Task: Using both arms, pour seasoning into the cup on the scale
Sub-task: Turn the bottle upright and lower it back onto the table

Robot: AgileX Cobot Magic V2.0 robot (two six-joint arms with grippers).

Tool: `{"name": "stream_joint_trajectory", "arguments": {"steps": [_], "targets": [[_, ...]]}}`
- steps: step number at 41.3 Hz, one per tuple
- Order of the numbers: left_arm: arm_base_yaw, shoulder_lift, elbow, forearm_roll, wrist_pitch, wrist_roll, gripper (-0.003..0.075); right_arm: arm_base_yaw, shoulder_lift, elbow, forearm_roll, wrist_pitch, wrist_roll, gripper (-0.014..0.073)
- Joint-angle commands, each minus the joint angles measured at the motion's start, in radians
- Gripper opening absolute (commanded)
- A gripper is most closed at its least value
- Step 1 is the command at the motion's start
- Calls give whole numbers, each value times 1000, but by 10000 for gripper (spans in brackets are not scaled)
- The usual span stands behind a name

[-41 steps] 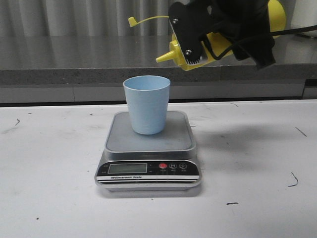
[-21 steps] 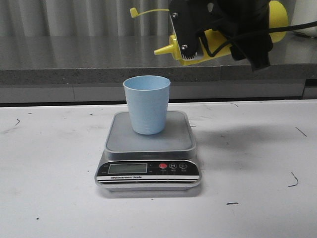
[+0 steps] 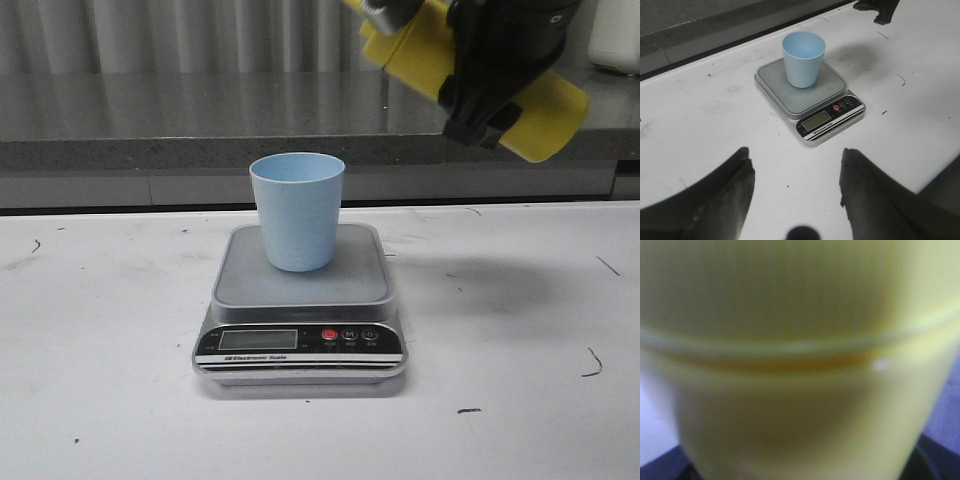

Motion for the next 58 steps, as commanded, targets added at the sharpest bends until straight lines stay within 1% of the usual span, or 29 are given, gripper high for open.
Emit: {"name": "stream_joint_trajectory", "arguments": {"steps": [1, 4, 7, 14, 19, 21, 25, 28, 32, 37, 43, 46, 58], "targets": [[0, 4, -26, -11, -78, -7, 374, -81, -103, -20, 92, -95, 20, 321], [0, 4, -26, -11, -78, -7, 375, -132, -143, 15, 176, -185, 36, 321], [0, 4, -26, -11, -78, -7, 374, -176, -181, 76, 234, -298, 57, 321], [0, 4, -26, -11, -78, -7, 374, -258, -230, 272, 244, -621, 117, 321], [0, 4, -26, -11, -78, -7, 374, -317, -221, 410, 247, -834, 122, 321], [0, 4, -26, -11, -78, -7, 374, -349, -213, 466, 254, -947, 122, 321], [0, 4, -26, -11, -78, -7, 374, -394, -181, 531, 301, -1137, 105, 321], [0, 4, -26, -11, -78, -7, 374, -415, -139, 557, 341, -1230, 88, 321], [0, 4, -26, -11, -78, -7, 374, -416, -75, 562, 380, -1300, 50, 321], [0, 4, -26, -11, -78, -7, 374, -416, -4, 562, 411, -1406, 35, 321], [0, 4, -26, -11, -78, -7, 374, -412, 71, 556, 446, -1519, -34, 321], [0, 4, -26, -11, -78, -7, 375, -410, 104, 552, 474, -1570, -41, 321], [0, 4, -26, -11, -78, -7, 374, -409, 217, 517, 489, -1684, -69, 321]]}}
